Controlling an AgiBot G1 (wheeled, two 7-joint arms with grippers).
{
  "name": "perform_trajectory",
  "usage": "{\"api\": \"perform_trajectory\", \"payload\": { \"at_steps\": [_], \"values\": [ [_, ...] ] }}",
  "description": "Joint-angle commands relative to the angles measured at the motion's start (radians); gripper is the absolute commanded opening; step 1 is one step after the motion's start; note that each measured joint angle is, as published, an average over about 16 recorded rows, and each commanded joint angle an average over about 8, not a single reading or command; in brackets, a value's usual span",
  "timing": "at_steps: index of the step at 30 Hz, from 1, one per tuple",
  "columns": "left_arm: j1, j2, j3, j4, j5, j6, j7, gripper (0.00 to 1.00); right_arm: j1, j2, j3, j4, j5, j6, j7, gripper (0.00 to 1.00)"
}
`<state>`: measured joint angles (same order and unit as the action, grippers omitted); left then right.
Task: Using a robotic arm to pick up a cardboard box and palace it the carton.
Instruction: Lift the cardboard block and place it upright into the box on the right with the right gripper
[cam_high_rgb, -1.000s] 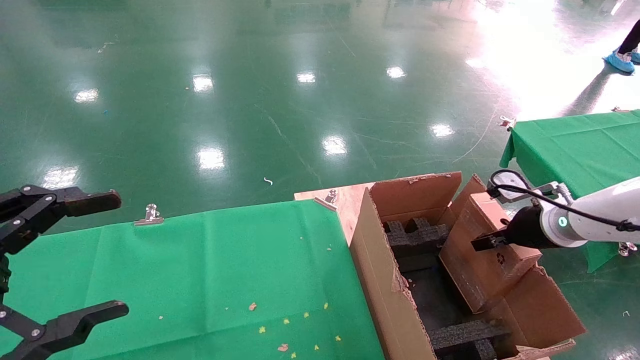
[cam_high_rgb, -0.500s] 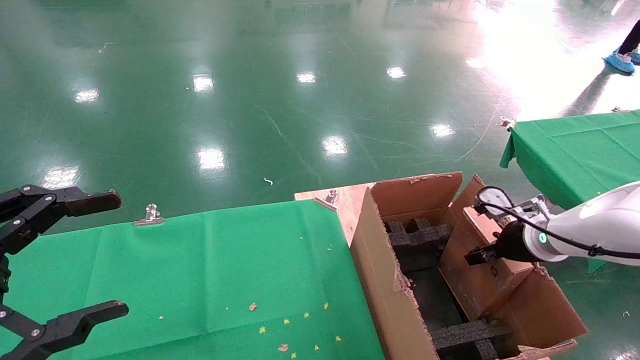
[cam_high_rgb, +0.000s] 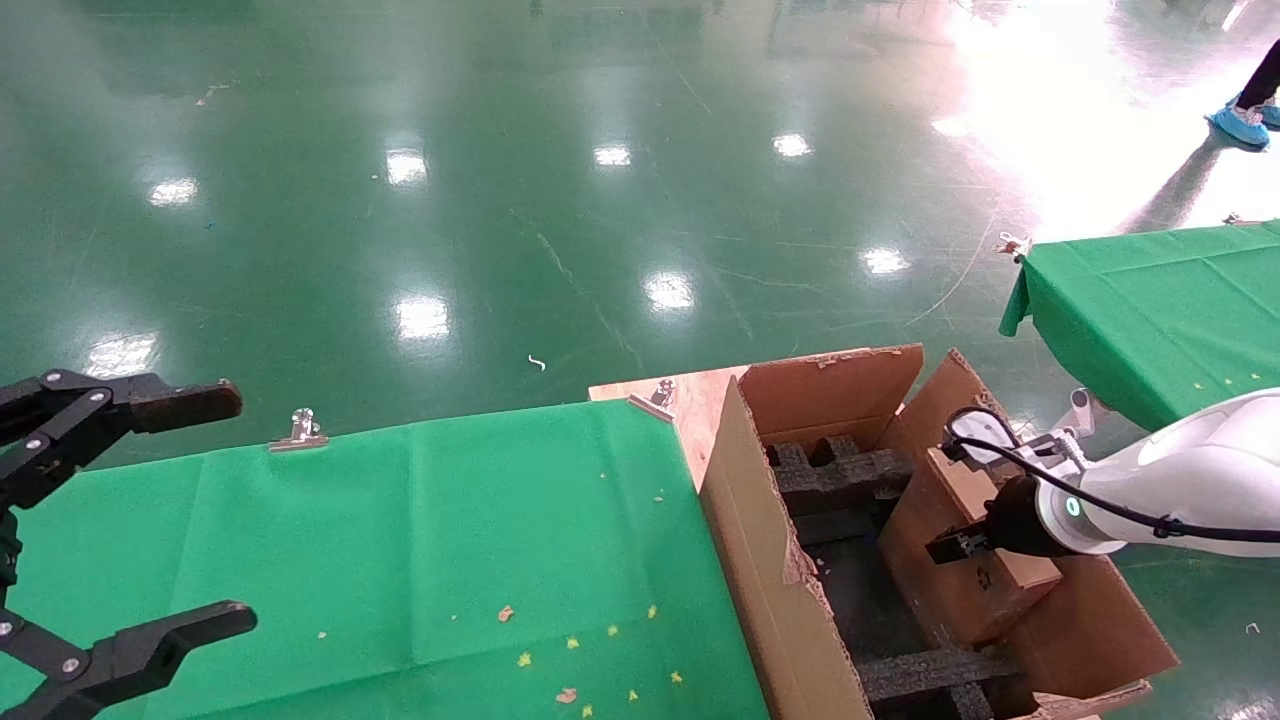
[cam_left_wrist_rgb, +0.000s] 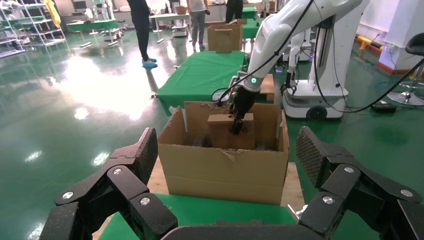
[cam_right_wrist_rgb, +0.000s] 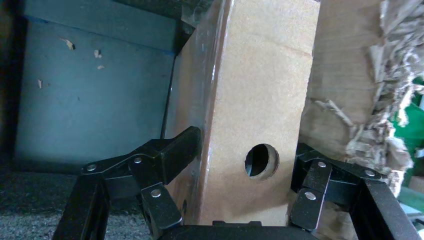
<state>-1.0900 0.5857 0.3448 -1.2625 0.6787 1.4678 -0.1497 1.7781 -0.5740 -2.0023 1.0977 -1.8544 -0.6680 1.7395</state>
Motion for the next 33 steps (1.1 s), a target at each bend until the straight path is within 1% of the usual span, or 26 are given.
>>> {"api": "perform_trajectory", "payload": {
  "at_steps": [1, 8, 25, 26, 27, 33],
  "values": [
    [0.000, 0.000, 0.000, 0.000, 0.000, 0.000, 0.000, 1.00, -0.009, -0.005, -0.001, -0.013, 0.008, 0.006, -0.007, 0.00],
    [0.000, 0.000, 0.000, 0.000, 0.000, 0.000, 0.000, 1.00, -0.031, -0.022, -0.002, -0.047, 0.046, 0.012, -0.051, 0.00],
    [0.000, 0.000, 0.000, 0.000, 0.000, 0.000, 0.000, 1.00, -0.078, -0.049, 0.003, -0.113, 0.152, -0.005, -0.151, 0.00],
    [0.000, 0.000, 0.000, 0.000, 0.000, 0.000, 0.000, 1.00, -0.079, -0.050, 0.004, -0.117, 0.156, -0.005, -0.155, 0.03],
    [0.000, 0.000, 0.000, 0.000, 0.000, 0.000, 0.000, 1.00, -0.080, -0.051, 0.004, -0.120, 0.159, -0.004, -0.159, 0.08],
    [0.000, 0.000, 0.000, 0.000, 0.000, 0.000, 0.000, 1.00, -0.084, -0.053, 0.009, -0.134, 0.175, -0.002, -0.176, 0.82]
  ]
}}
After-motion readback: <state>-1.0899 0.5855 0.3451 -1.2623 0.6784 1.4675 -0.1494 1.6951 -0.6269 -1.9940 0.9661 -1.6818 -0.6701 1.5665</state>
